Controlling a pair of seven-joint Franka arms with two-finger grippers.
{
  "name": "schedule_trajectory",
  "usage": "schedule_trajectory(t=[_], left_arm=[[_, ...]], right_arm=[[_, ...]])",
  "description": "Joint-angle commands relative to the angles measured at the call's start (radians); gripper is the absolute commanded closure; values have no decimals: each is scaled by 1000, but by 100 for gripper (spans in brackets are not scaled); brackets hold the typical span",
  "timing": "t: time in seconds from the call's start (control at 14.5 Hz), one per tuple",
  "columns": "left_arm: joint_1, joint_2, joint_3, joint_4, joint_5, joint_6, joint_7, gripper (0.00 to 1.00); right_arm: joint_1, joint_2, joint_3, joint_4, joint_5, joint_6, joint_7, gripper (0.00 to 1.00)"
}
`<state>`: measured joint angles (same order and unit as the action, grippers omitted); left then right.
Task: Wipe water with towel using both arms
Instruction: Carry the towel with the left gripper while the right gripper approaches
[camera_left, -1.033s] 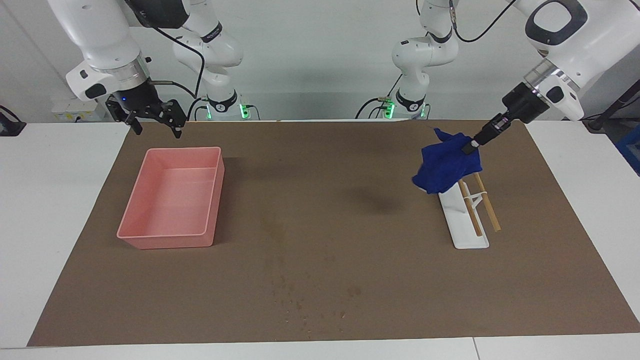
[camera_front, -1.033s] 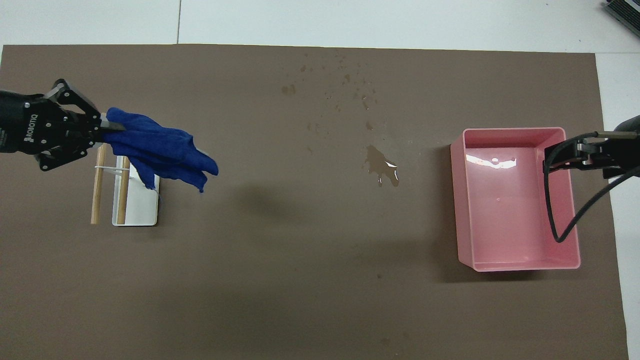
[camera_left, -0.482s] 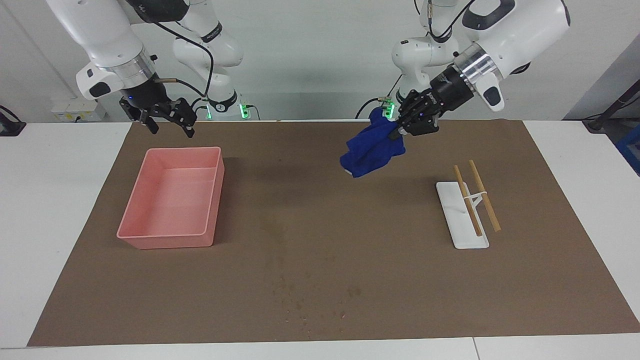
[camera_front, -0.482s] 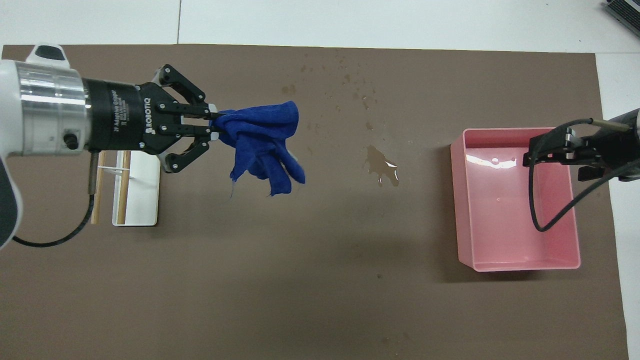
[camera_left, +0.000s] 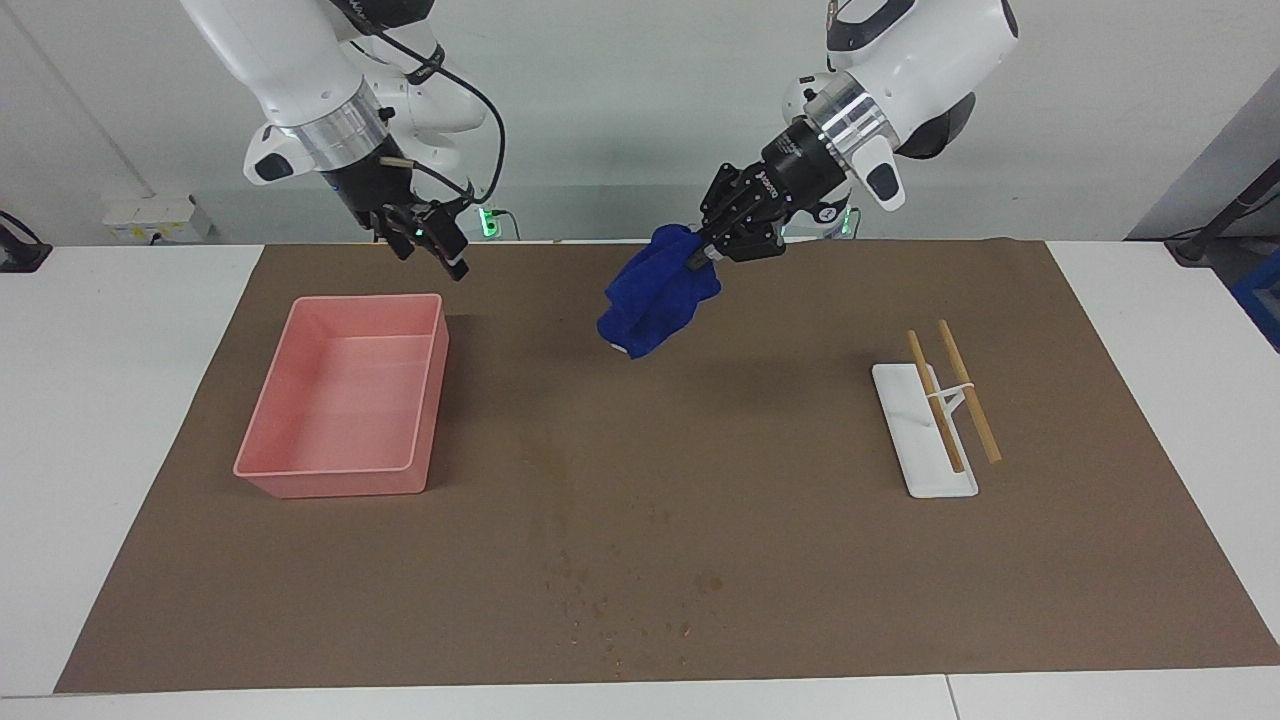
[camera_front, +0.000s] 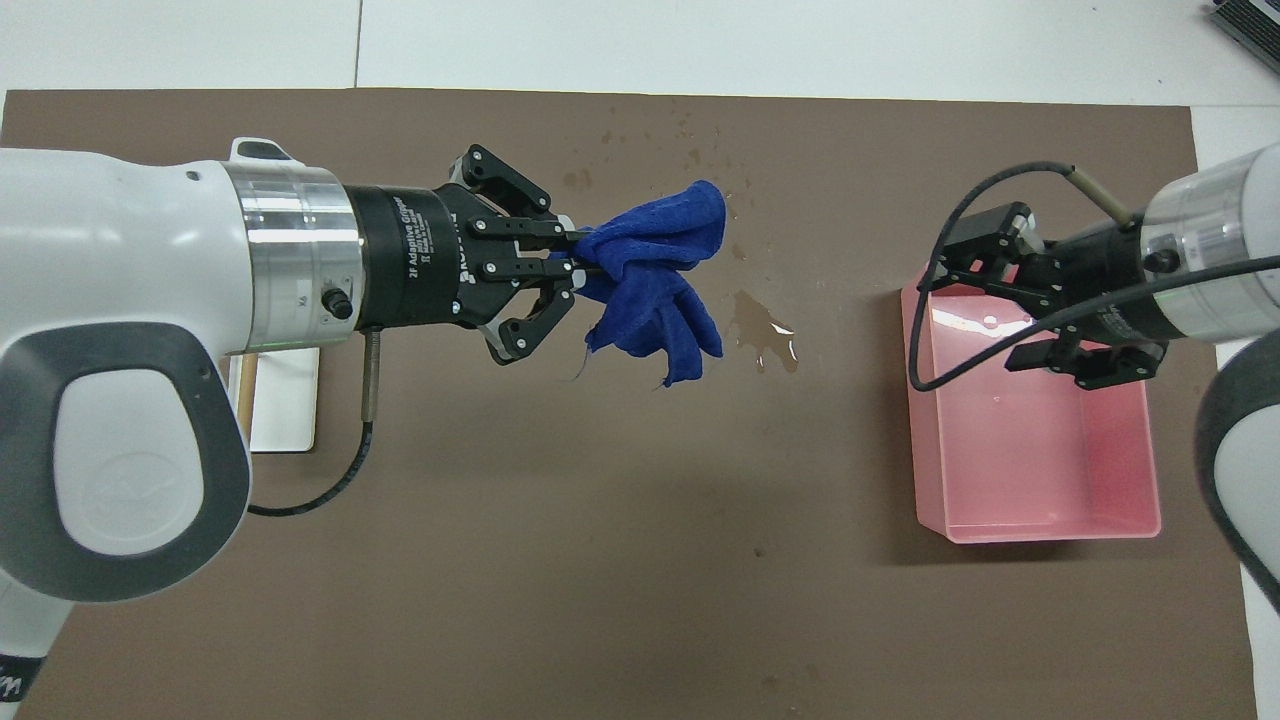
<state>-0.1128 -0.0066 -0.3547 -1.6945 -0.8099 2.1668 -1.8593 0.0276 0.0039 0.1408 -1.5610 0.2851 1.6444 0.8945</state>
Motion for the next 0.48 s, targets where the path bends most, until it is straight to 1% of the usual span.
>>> schedule_trajectory(t=[0.0,0.14,0.21,0.28,0.41], left_arm=[[-27,-10,11,-19,-23,31,-17,100],[-44,-12,11,-27,-23,33,-17,100],[-53,-12,11,-28,-23,42,-17,100],[-70,-12,11,-30,-23,60,-17,100],[-109,-13,11,-43,-22,111,-15,100]], right_arm=[[-11,22,3,1,110,66,264,0],[-2,42,3,7,208,101,374,0],[9,51,3,7,232,126,432,0],[14,70,3,15,241,135,498,2],[35,87,3,25,293,153,581,2]])
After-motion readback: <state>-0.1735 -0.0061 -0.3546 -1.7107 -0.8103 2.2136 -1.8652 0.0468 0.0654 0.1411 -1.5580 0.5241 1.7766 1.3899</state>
